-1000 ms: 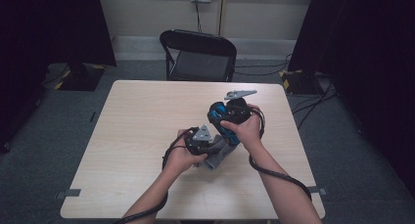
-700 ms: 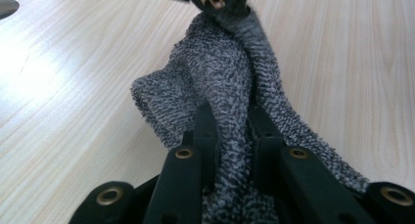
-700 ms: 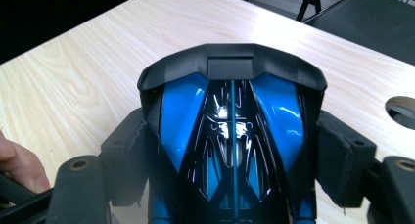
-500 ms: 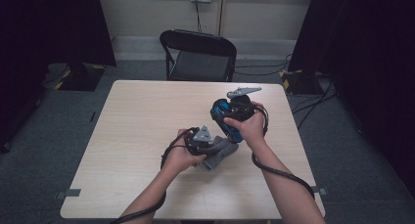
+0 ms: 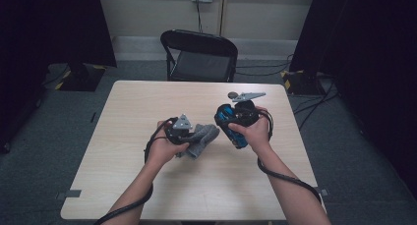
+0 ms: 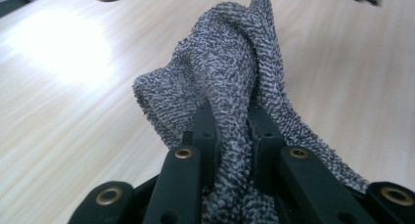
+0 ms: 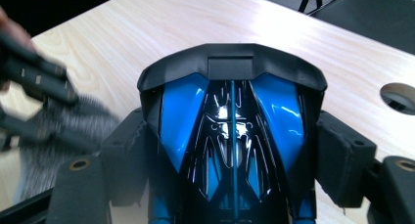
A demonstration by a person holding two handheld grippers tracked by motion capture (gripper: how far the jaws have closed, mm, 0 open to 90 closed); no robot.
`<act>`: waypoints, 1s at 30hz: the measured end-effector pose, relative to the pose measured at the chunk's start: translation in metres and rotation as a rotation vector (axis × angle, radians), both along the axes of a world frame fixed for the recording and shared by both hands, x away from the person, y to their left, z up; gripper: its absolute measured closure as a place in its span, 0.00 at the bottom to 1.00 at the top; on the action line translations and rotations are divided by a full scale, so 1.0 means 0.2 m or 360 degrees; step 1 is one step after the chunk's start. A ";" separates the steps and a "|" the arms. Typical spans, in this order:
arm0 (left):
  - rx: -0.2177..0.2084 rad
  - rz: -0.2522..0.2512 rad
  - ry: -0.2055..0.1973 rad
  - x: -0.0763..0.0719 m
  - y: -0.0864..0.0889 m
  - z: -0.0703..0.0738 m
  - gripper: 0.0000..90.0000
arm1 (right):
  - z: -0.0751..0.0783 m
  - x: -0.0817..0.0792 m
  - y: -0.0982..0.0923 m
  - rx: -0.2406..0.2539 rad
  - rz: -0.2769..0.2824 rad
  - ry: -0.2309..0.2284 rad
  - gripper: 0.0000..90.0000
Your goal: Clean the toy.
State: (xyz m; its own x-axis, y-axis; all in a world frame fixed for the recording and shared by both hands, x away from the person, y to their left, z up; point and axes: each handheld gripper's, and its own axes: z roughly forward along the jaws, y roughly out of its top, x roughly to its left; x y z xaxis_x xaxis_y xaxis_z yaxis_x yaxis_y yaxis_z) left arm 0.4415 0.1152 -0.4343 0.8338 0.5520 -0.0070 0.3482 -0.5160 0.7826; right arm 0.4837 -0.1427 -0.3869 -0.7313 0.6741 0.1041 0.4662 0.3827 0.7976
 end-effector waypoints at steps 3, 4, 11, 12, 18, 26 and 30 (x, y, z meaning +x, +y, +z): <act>-0.0010 0.0045 -0.0010 0.03 0.04 0.02 0.86 | -0.01 -0.01 0.00 -0.0013 0.0017 0.0009 0.29; -0.0005 0.0059 -0.0018 0.04 0.04 0.02 0.86 | -0.01 -0.02 0.01 -0.0009 0.0024 0.0008 0.29; -0.0027 0.0122 -0.0077 0.07 0.06 0.08 0.86 | -0.04 -0.05 0.02 -0.0012 0.0064 0.0014 0.29; -0.0036 0.0124 -0.0083 0.08 0.05 0.09 0.86 | -0.04 -0.05 0.02 -0.0013 0.0067 0.0018 0.29; -0.0054 0.0115 -0.0113 0.09 0.01 0.12 0.86 | -0.07 -0.06 0.05 -0.0014 0.0094 0.0025 0.29; -0.0073 0.0086 -0.0088 0.08 -0.06 0.09 0.86 | -0.08 -0.08 0.10 -0.0044 0.0116 0.0018 0.29; -0.0075 0.0068 -0.0068 0.07 -0.07 0.08 0.86 | -0.07 -0.07 0.10 -0.0045 0.0101 0.0012 0.29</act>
